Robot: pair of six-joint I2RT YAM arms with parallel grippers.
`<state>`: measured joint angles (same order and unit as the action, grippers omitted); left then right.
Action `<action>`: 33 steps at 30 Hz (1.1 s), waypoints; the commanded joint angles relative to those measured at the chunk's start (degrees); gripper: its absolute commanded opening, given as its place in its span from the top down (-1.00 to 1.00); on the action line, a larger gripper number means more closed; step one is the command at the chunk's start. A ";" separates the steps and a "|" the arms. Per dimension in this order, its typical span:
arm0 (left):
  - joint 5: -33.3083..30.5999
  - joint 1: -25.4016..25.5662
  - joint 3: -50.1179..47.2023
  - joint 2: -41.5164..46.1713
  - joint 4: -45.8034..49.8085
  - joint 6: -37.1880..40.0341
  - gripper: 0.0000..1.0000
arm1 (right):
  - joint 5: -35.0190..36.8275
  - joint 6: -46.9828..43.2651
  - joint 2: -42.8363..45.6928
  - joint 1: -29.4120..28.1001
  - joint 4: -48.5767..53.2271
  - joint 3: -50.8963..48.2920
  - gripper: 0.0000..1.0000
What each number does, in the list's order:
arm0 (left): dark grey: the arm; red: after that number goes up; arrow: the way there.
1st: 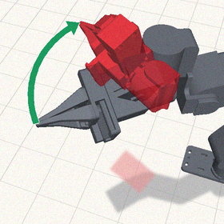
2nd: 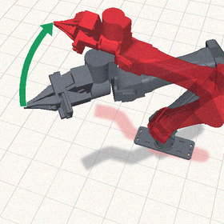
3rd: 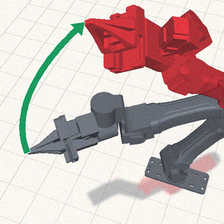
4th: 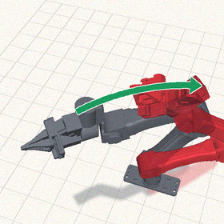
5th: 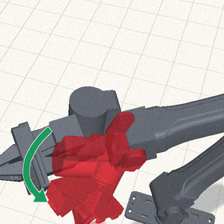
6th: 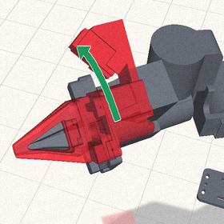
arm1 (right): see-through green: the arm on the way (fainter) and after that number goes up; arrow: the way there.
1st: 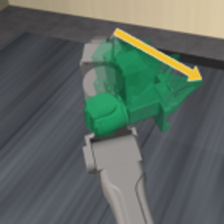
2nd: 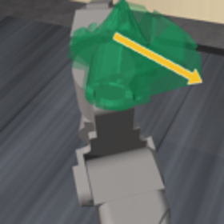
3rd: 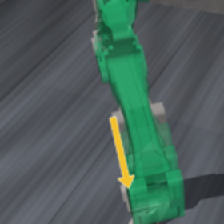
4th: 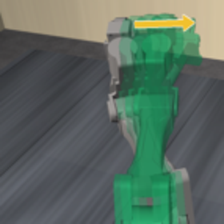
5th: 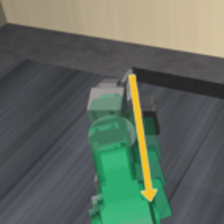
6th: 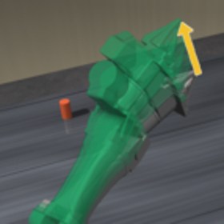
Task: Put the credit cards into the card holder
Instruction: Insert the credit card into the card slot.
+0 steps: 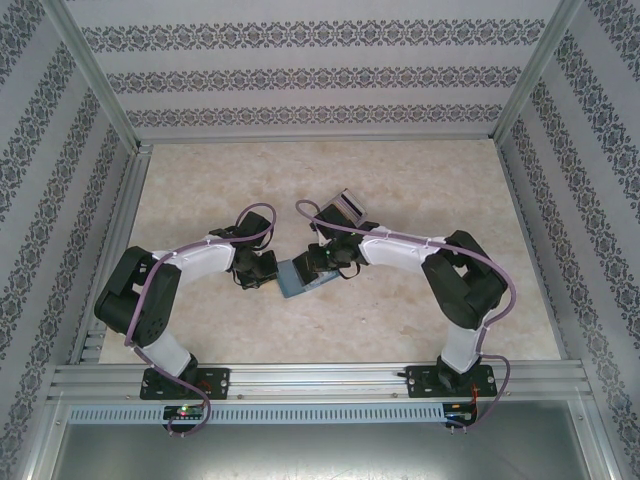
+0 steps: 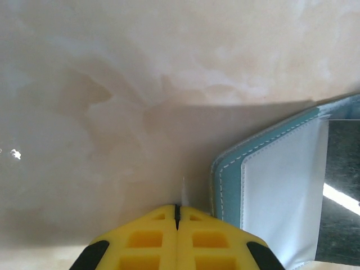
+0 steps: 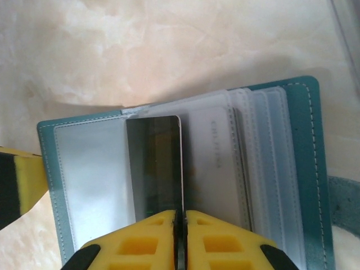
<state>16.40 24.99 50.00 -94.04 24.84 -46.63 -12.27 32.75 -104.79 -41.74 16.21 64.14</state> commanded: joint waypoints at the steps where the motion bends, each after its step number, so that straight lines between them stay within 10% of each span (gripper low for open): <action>1: -0.50 -0.58 1.06 -1.65 -1.63 1.28 0.89 | -0.91 -1.19 -1.99 -0.16 1.07 1.70 0.73; 33: -0.81 -0.59 0.55 -2.28 -2.91 0.80 0.92 | 0.21 -5.96 -4.48 -5.30 8.05 9.50 0.62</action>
<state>17.30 24.62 51.13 -95.18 25.91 -46.65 -11.35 26.26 -111.37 -47.11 24.23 73.12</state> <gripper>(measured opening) 0.060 0.185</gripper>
